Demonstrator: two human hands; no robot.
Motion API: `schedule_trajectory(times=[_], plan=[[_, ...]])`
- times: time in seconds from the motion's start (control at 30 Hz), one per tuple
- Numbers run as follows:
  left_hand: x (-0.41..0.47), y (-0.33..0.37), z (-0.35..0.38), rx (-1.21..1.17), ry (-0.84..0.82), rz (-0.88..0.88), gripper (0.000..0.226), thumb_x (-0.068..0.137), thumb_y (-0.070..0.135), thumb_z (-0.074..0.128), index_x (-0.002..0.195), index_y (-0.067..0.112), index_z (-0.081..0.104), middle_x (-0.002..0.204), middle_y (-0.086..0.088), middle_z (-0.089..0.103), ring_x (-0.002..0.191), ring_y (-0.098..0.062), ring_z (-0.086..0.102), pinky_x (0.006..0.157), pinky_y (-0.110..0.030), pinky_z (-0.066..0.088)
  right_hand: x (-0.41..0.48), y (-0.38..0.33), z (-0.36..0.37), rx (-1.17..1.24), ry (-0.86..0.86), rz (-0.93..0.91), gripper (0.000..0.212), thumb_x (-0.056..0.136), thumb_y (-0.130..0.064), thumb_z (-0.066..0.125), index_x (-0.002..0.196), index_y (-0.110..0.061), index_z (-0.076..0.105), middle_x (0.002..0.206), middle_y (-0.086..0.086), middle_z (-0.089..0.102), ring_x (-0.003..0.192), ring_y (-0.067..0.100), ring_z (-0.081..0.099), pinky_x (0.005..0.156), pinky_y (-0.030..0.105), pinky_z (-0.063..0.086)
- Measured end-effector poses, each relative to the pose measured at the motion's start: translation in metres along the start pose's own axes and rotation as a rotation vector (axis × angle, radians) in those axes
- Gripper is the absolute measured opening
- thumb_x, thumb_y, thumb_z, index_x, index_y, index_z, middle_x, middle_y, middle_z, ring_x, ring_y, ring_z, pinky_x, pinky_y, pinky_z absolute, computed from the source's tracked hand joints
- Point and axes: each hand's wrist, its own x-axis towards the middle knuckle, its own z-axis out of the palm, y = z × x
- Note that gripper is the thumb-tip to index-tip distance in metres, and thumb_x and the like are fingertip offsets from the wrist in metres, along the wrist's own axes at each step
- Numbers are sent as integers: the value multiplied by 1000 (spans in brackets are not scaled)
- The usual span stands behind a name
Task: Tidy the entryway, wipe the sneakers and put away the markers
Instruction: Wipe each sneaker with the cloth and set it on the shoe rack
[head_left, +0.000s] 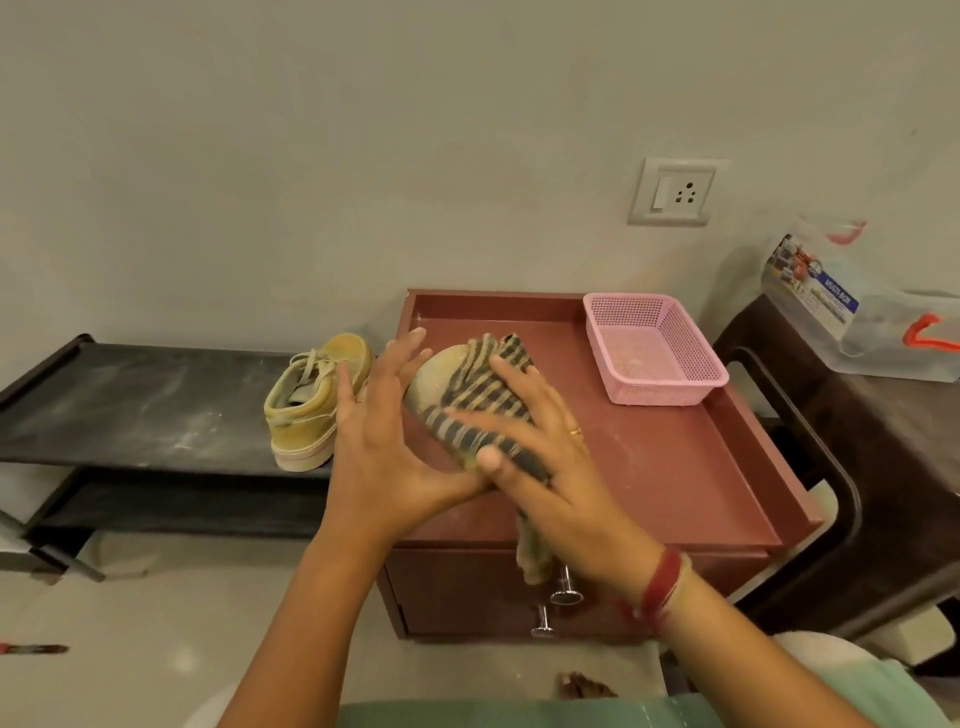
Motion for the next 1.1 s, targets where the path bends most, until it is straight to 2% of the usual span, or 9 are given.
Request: schedule_trajectory(times=[0.1,0.27,0.4,0.53,0.63,0.7,0.83,0.97,1.1], plan=[[-3,-6,5,105,13,-22,109,55,71,72,141,18,31,132,12,52,121,-2,51,112,-64,12,8,8,-4,230,89,191,30,80,-63,45,110,-68,47,148,-18,31,140,3,19,116,46,18],[-4,-5,3,112,7,-21,99,67,81,53,138,14,34,126,17,54,118,-1,49,116,-57,1,-7,5,6,-61,-65,15,38,86,-65,34,122,-60,45,152,-26,14,144,6,-3,114,43,3],[-3,-6,6,193,49,-56,102,56,66,72,138,15,39,123,19,49,115,-6,54,116,-59,4,6,12,-3,188,66,219,46,81,-65,42,124,-48,48,150,-16,28,140,0,15,118,43,15],[-5,-5,2,199,-1,-63,96,64,79,55,135,15,44,122,10,57,123,-18,52,116,-56,0,-3,5,8,20,-81,76,37,86,-62,35,122,-64,39,150,-28,17,143,4,-1,115,44,5],[-4,-8,0,298,-27,-75,90,61,71,64,131,16,51,121,2,64,124,-27,53,113,-64,4,14,11,0,115,-13,204,39,86,-58,40,124,-54,43,150,-20,25,143,7,9,118,46,10],[-6,-8,-1,332,-42,-87,89,60,70,65,131,17,52,120,1,64,123,-28,54,112,-66,6,14,11,1,124,9,281,42,85,-57,40,127,-49,42,151,-13,27,143,7,11,118,47,11],[-10,-10,-5,322,-71,-78,91,66,79,54,132,16,53,125,0,62,129,-27,49,112,-67,2,0,8,14,33,-142,109,36,86,-62,33,121,-68,35,150,-32,11,142,2,-8,116,45,0],[-11,-14,-6,345,-58,-131,89,59,69,66,130,18,53,125,3,62,126,-27,52,111,-67,4,15,10,8,152,-60,300,35,84,-60,39,119,-64,36,152,-22,18,144,6,1,118,49,5],[-11,-14,-9,321,-61,-103,88,60,70,62,128,15,55,121,2,65,124,-24,54,110,-68,5,1,9,18,90,-158,161,35,83,-64,32,117,-74,31,150,-33,9,141,0,-11,116,46,-4]])
